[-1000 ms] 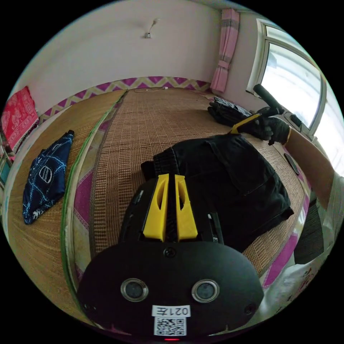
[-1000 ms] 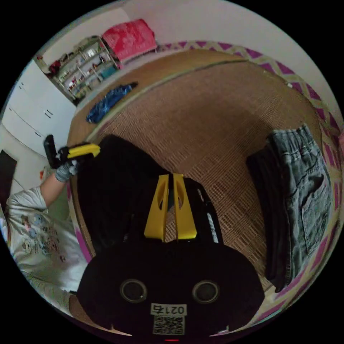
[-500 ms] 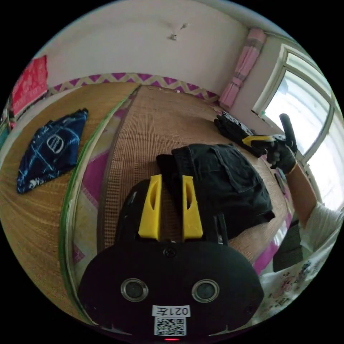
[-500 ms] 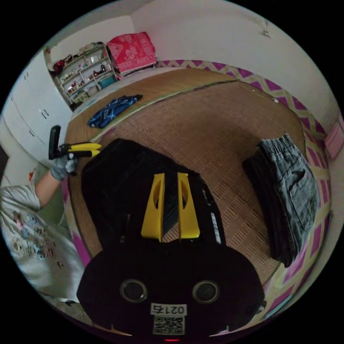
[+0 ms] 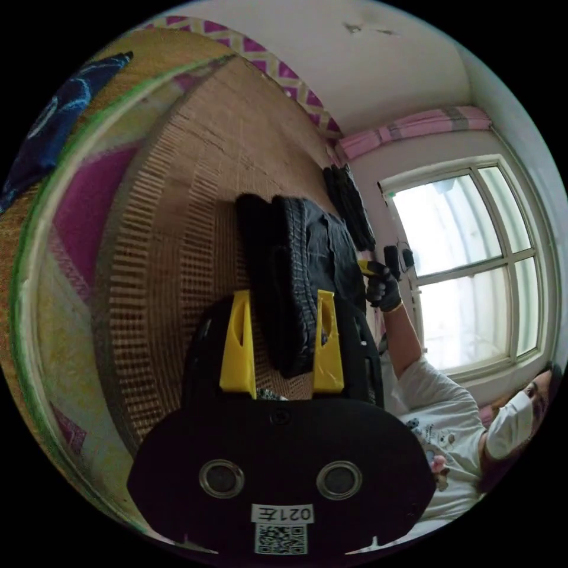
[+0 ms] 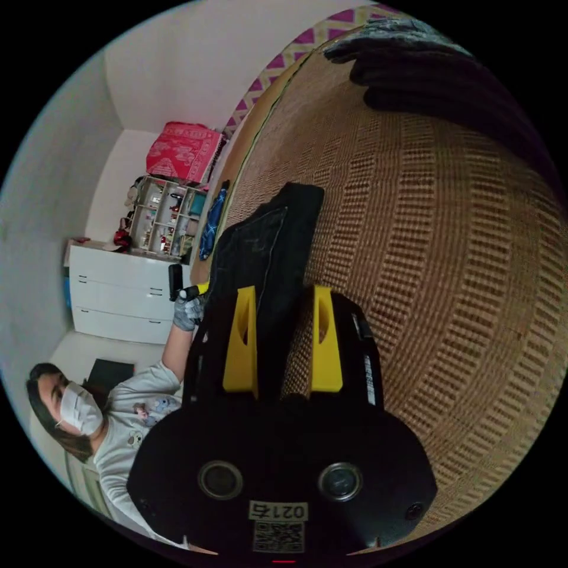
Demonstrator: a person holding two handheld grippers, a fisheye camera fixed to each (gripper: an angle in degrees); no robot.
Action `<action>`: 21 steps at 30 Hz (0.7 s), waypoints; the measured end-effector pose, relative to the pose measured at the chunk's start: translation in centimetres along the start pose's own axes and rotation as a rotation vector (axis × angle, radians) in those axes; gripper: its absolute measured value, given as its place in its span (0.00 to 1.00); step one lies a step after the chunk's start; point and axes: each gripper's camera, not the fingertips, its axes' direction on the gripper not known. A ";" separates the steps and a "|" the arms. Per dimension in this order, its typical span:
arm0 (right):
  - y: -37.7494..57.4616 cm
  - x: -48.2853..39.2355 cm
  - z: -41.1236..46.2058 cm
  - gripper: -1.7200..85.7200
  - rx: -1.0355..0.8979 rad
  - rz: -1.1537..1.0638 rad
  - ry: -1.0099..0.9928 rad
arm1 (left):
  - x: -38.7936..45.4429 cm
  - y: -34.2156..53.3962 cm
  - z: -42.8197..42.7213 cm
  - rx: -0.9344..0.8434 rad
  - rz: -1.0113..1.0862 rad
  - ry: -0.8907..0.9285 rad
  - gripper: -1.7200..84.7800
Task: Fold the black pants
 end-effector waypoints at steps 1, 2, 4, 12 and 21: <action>-0.7 0.4 1.0 0.16 -0.043 -0.006 -0.044 | 0.0 -0.3 0.2 0.000 0.000 -0.021 0.17; -1.4 0.4 1.9 0.15 -0.064 -0.024 -0.054 | 0.1 -1.0 0.7 -0.023 0.008 -0.019 0.15; -2.1 0.1 2.4 0.13 -0.081 -0.048 -0.018 | 0.1 -1.8 1.0 -0.051 0.013 -0.016 0.13; -1.7 -3.6 -2.5 0.09 0.010 -0.183 -0.029 | 6.4 -3.0 -0.5 0.051 0.154 0.067 0.08; -6.7 -3.4 -20.7 0.09 0.252 -0.164 0.167 | 22.5 -19.7 7.8 0.022 0.409 0.069 0.09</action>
